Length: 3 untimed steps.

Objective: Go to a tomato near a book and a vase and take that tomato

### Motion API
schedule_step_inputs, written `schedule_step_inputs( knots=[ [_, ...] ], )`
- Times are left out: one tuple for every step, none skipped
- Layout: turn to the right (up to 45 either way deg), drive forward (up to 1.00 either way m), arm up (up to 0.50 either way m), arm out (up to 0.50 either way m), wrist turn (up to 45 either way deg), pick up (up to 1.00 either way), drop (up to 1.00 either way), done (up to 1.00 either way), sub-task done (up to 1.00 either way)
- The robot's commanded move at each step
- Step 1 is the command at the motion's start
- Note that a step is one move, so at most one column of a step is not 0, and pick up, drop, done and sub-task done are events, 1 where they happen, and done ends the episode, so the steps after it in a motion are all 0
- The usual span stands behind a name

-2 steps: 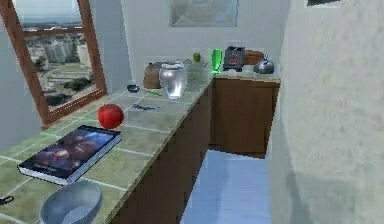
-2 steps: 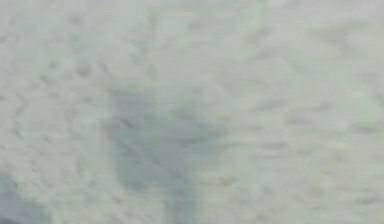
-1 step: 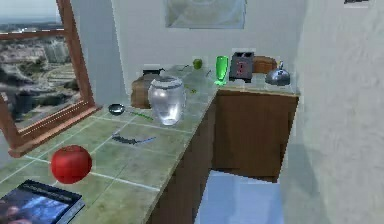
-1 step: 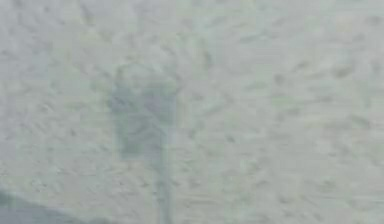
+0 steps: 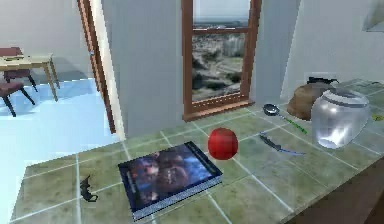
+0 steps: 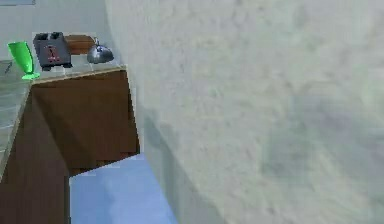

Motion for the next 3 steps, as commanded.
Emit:
schedule_step_inputs(
  knots=[
    [-45.0,0.0,0.0,0.0,0.0,0.0,0.0,0.0,0.0],
    [-30.0,0.0,0.0,0.0,0.0,0.0,0.0,0.0,0.0],
    [0.0,0.0,0.5,0.0,0.0,0.0,0.0,0.0,0.0]
  ],
)
